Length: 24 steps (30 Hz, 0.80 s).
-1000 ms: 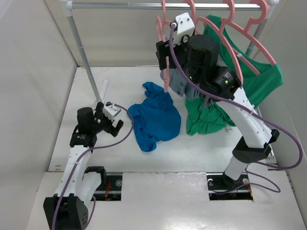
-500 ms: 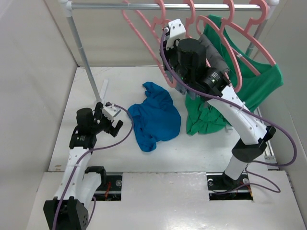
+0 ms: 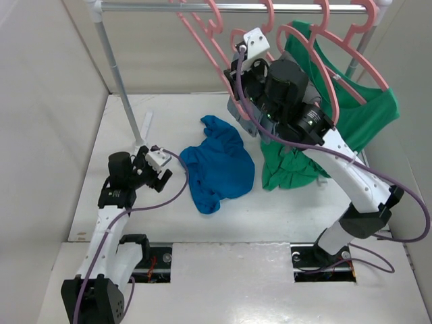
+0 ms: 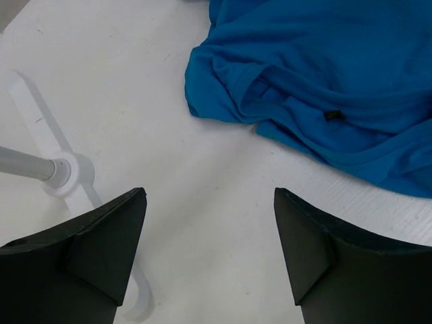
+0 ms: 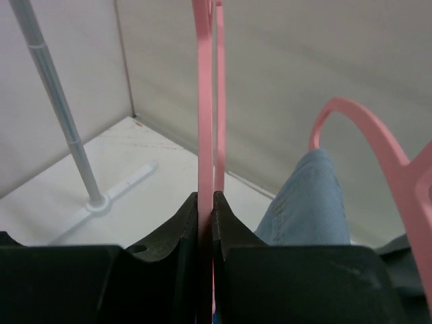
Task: Place the t-shirt on the hanger
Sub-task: Grab a hanger with the right arm
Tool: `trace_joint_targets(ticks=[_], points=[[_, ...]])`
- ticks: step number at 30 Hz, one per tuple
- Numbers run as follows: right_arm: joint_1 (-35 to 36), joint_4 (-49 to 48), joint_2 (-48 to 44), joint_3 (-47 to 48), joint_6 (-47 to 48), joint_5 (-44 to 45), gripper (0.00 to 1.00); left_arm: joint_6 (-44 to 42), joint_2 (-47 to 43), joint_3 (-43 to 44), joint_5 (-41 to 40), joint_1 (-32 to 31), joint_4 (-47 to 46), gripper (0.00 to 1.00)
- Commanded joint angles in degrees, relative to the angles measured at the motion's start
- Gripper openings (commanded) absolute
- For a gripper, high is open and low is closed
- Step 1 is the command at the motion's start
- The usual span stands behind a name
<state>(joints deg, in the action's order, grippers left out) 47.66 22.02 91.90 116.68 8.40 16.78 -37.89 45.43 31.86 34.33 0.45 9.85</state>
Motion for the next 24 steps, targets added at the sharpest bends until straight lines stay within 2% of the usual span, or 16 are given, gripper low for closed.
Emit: trace_joint_targets(ticks=[1,6,9,12,14,16,21,24], points=[[0.24,-9.88,-2.34,0.04,5.20,-4.90,0.00,-2.28,0.88,0.40,2.67,-0.18,0.79,0.73],[1.38,-10.42,-3.39,-1.89,7.15,-10.07,0.00,-5.70,2.12,0.93,3.38,-0.18,2.19,0.66],[1.91,-10.42,-6.02,-8.29,7.15,-15.34,0.00,-10.35,4.75,1.45,4.52,-0.18,3.59,0.53],[3.22,-10.95,-10.76,-19.10,7.15,-16.95,0.00,-16.06,9.49,3.82,5.05,-1.93,6.67,0.47],[4.28,-11.65,-13.92,-25.85,6.02,-14.76,0.00,-16.95,12.56,6.53,3.12,-3.95,7.29,0.49],[4.28,-11.65,-15.51,-28.87,3.12,-13.10,0.00,-15.03,18.53,9.26,2.50,-6.15,7.29,0.58],[4.28,-10.52,-19.20,-35.19,-0.40,-5.98,0.00,-8.88,33.72,20.41,0.84,-10.46,8.35,0.58],[4.28,-8.41,-19.74,-37.66,-1.72,-1.14,0.00,-5.97,37.27,22.72,-3.20,-14.41,6.16,0.58]])
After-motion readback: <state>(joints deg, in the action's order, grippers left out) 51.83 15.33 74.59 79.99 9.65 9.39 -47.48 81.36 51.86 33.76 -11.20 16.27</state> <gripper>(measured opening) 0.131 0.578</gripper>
